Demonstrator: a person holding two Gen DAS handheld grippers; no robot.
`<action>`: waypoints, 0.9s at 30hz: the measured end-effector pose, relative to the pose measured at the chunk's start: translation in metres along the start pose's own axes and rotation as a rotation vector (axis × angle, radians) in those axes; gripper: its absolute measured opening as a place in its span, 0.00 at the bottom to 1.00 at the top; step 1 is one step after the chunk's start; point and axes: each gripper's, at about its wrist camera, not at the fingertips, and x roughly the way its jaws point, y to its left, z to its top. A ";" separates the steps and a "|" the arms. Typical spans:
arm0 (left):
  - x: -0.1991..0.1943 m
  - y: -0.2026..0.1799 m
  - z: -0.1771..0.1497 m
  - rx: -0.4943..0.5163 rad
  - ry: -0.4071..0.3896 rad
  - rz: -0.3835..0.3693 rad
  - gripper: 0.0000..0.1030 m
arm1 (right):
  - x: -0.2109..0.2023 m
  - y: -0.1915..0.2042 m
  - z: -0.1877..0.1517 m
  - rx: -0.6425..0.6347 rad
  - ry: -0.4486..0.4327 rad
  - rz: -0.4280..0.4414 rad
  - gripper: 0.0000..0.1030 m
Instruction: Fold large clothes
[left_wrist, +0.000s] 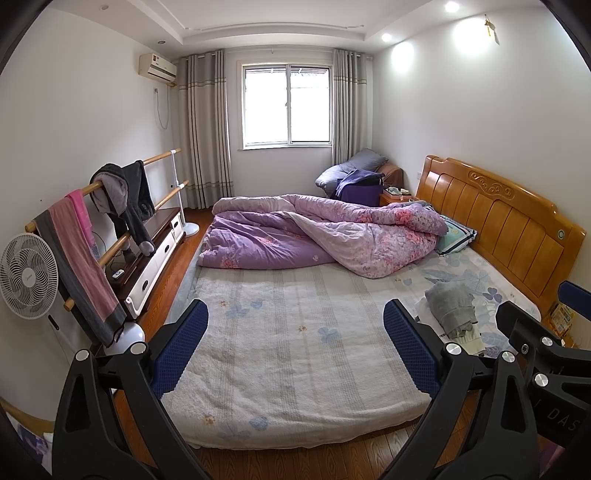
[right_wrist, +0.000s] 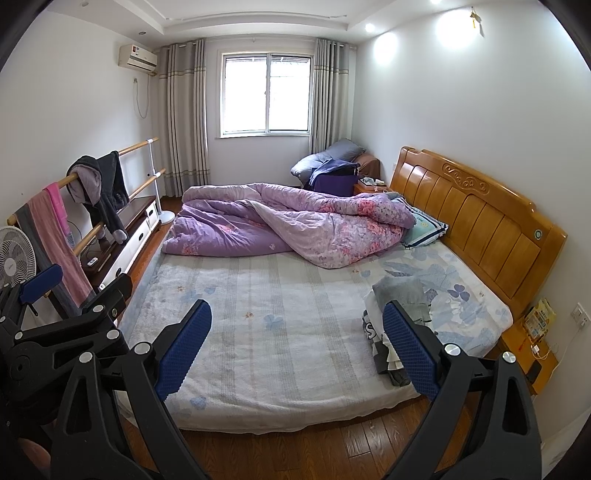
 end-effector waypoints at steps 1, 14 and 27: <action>0.000 0.000 0.000 0.001 0.001 0.000 0.93 | 0.000 0.000 0.000 0.000 0.000 -0.001 0.88; -0.003 0.003 -0.002 0.000 0.002 -0.003 0.93 | -0.002 0.002 0.000 0.002 0.002 0.001 0.88; -0.005 0.005 -0.005 -0.005 0.007 -0.006 0.93 | -0.003 0.004 -0.001 0.001 0.003 0.002 0.88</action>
